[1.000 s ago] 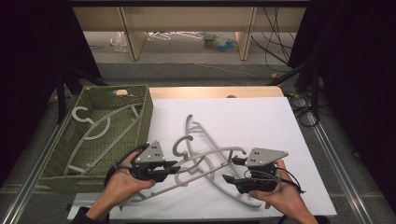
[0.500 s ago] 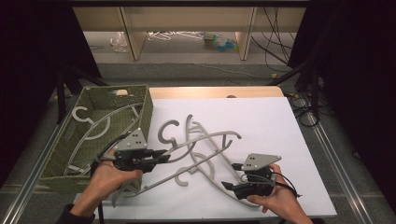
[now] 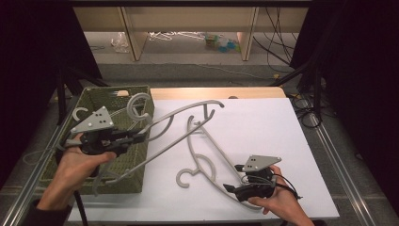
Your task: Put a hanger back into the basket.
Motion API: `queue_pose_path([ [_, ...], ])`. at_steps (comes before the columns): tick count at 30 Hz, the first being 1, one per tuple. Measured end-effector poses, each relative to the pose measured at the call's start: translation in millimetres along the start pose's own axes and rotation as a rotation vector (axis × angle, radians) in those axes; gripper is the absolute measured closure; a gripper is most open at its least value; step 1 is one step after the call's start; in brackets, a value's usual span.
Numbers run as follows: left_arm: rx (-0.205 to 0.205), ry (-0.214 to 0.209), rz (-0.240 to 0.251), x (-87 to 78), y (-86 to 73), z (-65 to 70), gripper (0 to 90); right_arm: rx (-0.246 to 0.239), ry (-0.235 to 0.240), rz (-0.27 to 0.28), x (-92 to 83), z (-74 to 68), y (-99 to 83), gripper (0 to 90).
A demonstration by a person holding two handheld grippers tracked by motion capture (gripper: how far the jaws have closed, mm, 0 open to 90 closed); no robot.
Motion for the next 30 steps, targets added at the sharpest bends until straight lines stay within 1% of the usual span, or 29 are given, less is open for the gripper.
queue_pose_path([
  [1,-0.004,0.011,-0.009,-1.2,-0.2,-3.7,79.1,0.01,-0.004,-0.001,0.1,-0.3,-0.6,25.9],
  [2,-0.002,0.025,-0.017,-2.4,-0.2,-8.2,79.2,0.007,-0.001,-0.001,0.4,-0.2,-0.9,25.9],
  [3,-0.007,0.031,-0.016,-3.0,-0.1,-12.2,79.1,0.004,0.001,-0.003,0.7,-0.2,-1.0,25.9],
  [4,0.007,0.05,-0.018,-4.8,0.9,-18.5,79.1,0.003,0.002,-0.005,1.1,-0.3,-1.1,25.9],
  [8,0.002,0.096,-0.02,-9.9,3.7,-34.5,79.2,0.003,0.006,-0.011,1.9,0.3,-2.5,25.9],
  [10,-0.002,0.125,-0.02,-12.5,5.3,-44.9,79.2,0.009,0.004,-0.015,2.3,0.9,-3.0,25.9],
  [11,-0.006,0.147,-0.022,-14.3,5.7,-53.4,79.2,0.01,0.003,-0.016,2.3,1.2,-3.3,25.9],
  [13,-0.002,0.169,-0.025,-16.2,5.6,-62.3,79.1,0.005,0.003,-0.015,2.2,2.2,-3.9,25.9],
  [15,-0.022,0.191,-0.024,-18.1,3.8,-72.1,79.2,0.014,0.003,-0.017,1.8,2.3,-4.2,25.9],
  [16,-0.041,0.214,-0.033,-20.0,1.5,-76.9,79.2,0.014,0.001,-0.016,1.9,2.8,-4.2,25.9],
  [17,-0.019,0.216,-0.02,-20.2,0.9,-85.1,79.2,0.01,0.001,-0.014,2.1,3.3,-4.3,25.9],
  [19,-0.036,0.23,-0.012,-21.8,-1.4,-92.9,79.2,0.017,-0.002,-0.016,2.1,3.9,-5.1,25.9],
  [20,-0.032,0.24,-0.01,-22.5,-2.4,-97.1,79.2,0.017,0.001,-0.018,2.3,3.8,-5.4,25.9],
  [22,-0.038,0.26,-0.003,-24.3,-6.1,-105.4,79.2,0.017,0.001,-0.02,3.0,3.9,-5.8,25.9],
  [24,-0.042,0.27,-0.004,-25.7,-9.0,-111.9,79.2,0.018,0.004,-0.023,3.1,3.9,-6.2,25.9],
  [25,-0.054,0.278,-0.003,-26.4,-11.2,-116.5,79.2,0.022,0.004,-0.026,3.1,4.1,-6.7,25.9],
  [28,-0.066,0.301,-0.011,-29.0,-16.3,-127.1,79.2,0.019,0.0,-0.024,3.6,5.5,-7.0,25.9],
  [29,-0.066,0.304,-0.01,-29.6,-18.0,-131.0,79.2,0.019,0.0,-0.023,3.5,5.7,-7.1,25.9],
  [30,-0.076,0.315,-0.013,-31.3,-20.5,-135.3,79.2,0.018,0.0,-0.022,3.4,6.0,-7.1,25.9],
])
Point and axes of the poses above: each handheld gripper's, and its own axes: x roughly forward along the jaws, y roughly out of its top, z roughly to its right, the point moved 7 cm from there along x, roughly forward along the jaws, and after that the axes turned 3 degrees about y, right-handed, at the moved point
